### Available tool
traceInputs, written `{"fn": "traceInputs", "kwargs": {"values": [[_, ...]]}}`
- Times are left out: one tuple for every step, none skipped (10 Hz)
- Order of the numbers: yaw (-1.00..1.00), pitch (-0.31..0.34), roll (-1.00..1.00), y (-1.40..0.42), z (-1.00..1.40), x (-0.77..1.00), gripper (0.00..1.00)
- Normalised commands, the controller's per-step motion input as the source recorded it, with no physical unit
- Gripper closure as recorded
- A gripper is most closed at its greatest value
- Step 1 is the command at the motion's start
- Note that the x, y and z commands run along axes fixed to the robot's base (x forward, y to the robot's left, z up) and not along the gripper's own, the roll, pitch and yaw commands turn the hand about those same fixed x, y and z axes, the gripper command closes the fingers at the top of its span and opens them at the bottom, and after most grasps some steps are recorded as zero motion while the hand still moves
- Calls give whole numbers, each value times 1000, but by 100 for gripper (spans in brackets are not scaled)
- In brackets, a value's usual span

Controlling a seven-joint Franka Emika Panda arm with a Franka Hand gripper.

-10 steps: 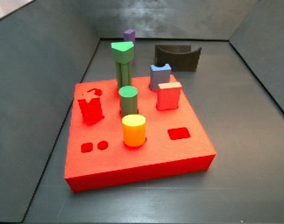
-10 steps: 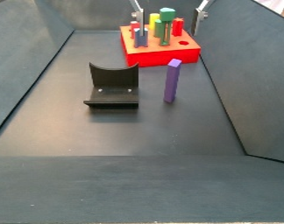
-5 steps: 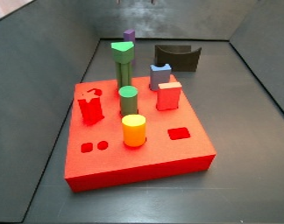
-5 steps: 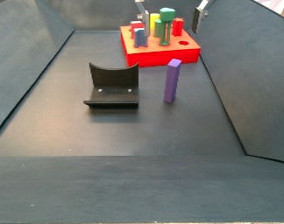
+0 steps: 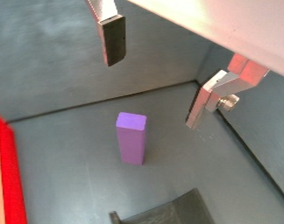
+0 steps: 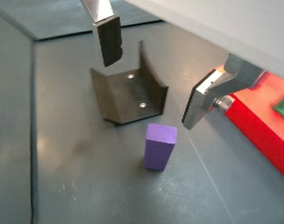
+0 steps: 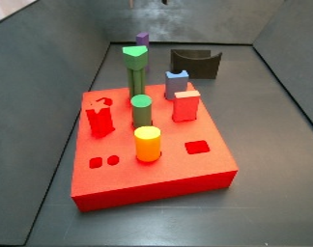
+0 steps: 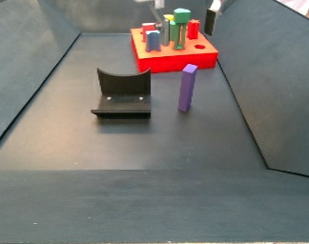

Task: Pick up the rectangle object. Move up. Move to above the board. Insert the rectangle object.
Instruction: Pick up the rectangle object.

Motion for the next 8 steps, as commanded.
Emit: {"fn": "traceInputs", "kwargs": {"values": [[1000, 0, 0, 0, -349, 0, 0], [1000, 3, 0, 0, -457, 0, 0], [1000, 27, 0, 0, -506, 0, 0], [1000, 56, 0, 0, -557, 9, 0], [1000, 74, -3, 0, -591, 23, 0], [1000, 79, -3, 0, -597, 20, 0], [1000, 81, -4, 0, -600, 14, 0], [1000, 84, -1, 0, -609, 9, 0]]}}
